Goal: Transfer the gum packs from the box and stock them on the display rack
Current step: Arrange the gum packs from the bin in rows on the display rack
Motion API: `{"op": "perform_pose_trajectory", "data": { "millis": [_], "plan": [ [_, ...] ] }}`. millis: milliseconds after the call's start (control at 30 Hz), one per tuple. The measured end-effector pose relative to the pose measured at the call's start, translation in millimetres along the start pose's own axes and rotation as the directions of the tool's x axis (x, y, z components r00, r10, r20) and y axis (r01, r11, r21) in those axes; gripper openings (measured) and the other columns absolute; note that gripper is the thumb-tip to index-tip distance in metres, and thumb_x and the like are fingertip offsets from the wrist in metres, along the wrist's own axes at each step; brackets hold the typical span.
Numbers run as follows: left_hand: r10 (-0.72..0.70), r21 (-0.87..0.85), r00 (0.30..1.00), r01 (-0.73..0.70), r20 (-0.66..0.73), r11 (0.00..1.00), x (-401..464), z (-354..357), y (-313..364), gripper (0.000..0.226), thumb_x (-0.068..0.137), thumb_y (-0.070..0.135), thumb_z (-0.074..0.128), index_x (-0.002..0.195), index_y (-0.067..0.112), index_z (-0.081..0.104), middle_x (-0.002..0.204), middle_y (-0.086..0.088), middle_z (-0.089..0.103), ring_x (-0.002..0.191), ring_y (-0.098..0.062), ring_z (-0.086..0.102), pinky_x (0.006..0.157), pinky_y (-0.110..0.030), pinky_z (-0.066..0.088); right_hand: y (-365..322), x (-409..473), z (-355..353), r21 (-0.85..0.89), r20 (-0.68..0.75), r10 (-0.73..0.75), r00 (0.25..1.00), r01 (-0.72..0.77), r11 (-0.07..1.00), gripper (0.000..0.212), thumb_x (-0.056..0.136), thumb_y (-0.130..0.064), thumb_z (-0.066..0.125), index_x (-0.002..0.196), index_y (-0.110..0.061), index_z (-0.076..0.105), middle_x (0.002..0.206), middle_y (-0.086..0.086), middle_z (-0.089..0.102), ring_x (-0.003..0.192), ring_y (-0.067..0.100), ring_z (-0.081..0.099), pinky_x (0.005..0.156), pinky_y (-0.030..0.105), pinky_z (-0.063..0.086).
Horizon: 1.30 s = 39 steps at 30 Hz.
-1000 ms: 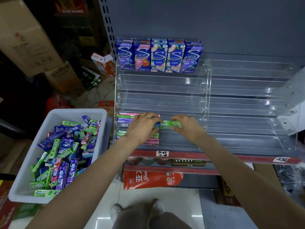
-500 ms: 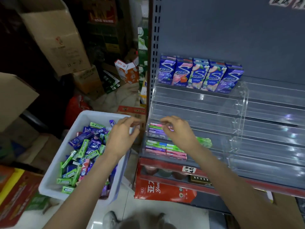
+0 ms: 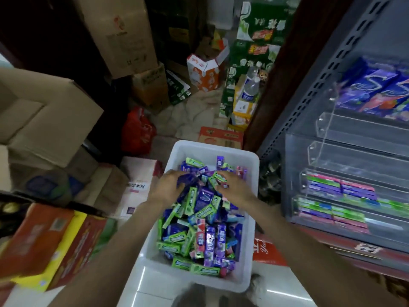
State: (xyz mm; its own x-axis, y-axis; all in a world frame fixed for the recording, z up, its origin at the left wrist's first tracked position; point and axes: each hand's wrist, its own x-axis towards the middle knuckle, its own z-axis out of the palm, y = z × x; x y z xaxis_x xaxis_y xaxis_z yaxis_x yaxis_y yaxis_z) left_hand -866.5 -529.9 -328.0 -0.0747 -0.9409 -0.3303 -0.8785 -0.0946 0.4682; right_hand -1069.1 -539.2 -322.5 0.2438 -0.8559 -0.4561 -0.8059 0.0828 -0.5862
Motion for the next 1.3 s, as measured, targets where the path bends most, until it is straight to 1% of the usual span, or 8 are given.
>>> {"op": "perform_pose_trajectory", "data": {
  "millis": [133,367,500,600,767,900,1067,1300],
  "plan": [
    [0.054,0.169,0.983,-0.084,0.175,0.982,8,9,-17,0.047,0.096,0.017,0.049,0.141,0.011,0.039,0.144,-0.014,0.041,0.129,-0.030,0.041,0.104,-0.032,0.034,-5,7,28,0.024,0.121,0.062,0.991,-0.066,0.998,0.058,0.096,-0.029,0.050,0.148,-0.017,0.026,0.151,0.009,0.032,0.132,0.027,0.040,0.102,0.028,0.033],
    [0.087,0.318,0.989,-0.121,0.118,0.940,11,16,-18,0.059,0.091,0.028,0.057,0.144,0.020,0.032,0.137,-0.012,0.044,0.122,-0.032,0.044,0.100,-0.037,0.034,-7,16,43,0.026,0.052,0.112,0.992,-0.114,0.993,0.041,0.090,-0.021,0.061,0.128,-0.009,0.053,0.119,0.011,0.060,0.106,0.025,0.058,0.073,0.020,0.034],
    [0.123,0.050,0.992,-0.125,0.032,0.991,9,17,-22,0.058,0.089,0.021,0.060,0.142,0.017,0.038,0.133,-0.015,0.049,0.118,-0.033,0.048,0.100,-0.035,0.038,-11,15,35,0.179,0.019,0.105,0.994,-0.106,0.978,0.036,0.084,-0.018,0.069,0.116,-0.002,0.060,0.112,0.012,0.062,0.106,0.026,0.058,0.088,0.029,0.042],
    [0.098,-0.225,0.995,-0.099,-0.016,0.969,8,12,-24,0.057,0.088,0.015,0.063,0.141,0.012,0.042,0.127,-0.013,0.055,0.113,-0.027,0.054,0.093,-0.017,0.034,-14,9,26,0.229,-0.040,0.102,0.994,-0.090,0.969,0.030,0.084,-0.016,0.069,0.107,0.001,0.061,0.108,0.021,0.062,0.101,0.034,0.059,0.092,0.045,0.044],
    [-0.041,-0.769,0.998,0.070,0.057,0.635,1,-5,-5,0.042,0.092,0.005,0.055,0.134,0.009,0.050,0.107,-0.004,0.065,0.085,-0.011,0.062,0.079,-0.018,0.051,-9,-6,-4,0.296,-0.141,0.091,0.986,-0.045,0.954,0.018,0.085,-0.009,0.066,0.087,-0.010,0.048,0.088,0.017,0.059,0.085,0.031,0.060,0.080,0.045,0.046],
    [-0.010,-0.943,0.973,0.226,0.230,0.244,0,-28,36,0.032,0.099,0.013,0.036,0.124,0.006,0.054,0.107,-0.022,0.064,0.097,-0.035,0.061,0.092,-0.047,0.048,-13,-25,-49,0.649,-0.225,0.229,0.947,-0.030,0.761,0.018,0.087,0.004,0.058,0.081,-0.008,0.045,0.080,0.010,0.057,0.066,0.012,0.067,0.057,0.024,0.057],
    [0.110,-0.977,0.973,0.192,0.201,0.092,0,-55,106,0.022,0.097,0.020,0.039,0.102,0.009,0.058,0.089,-0.011,0.071,0.079,-0.020,0.068,0.072,-0.031,0.050,-12,-61,-118,0.825,-0.326,0.241,0.914,0.150,0.545,0.038,0.090,0.003,0.052,0.121,-0.019,0.051,0.090,0.003,0.062,0.073,0.013,0.065,0.059,0.024,0.058],
    [0.273,-0.989,0.962,-0.019,0.022,0.144,-10,-58,230,0.029,0.092,-0.004,0.048,0.117,0.009,0.051,0.099,-0.011,0.067,0.077,-0.018,0.071,0.073,-0.026,0.056,39,-126,-213,0.855,-0.442,0.146,0.885,0.367,0.367,0.025,0.093,0.001,0.048,0.111,-0.016,0.056,0.100,0.004,0.066,0.083,0.016,0.069,0.075,0.028,0.059]
  ]
}}
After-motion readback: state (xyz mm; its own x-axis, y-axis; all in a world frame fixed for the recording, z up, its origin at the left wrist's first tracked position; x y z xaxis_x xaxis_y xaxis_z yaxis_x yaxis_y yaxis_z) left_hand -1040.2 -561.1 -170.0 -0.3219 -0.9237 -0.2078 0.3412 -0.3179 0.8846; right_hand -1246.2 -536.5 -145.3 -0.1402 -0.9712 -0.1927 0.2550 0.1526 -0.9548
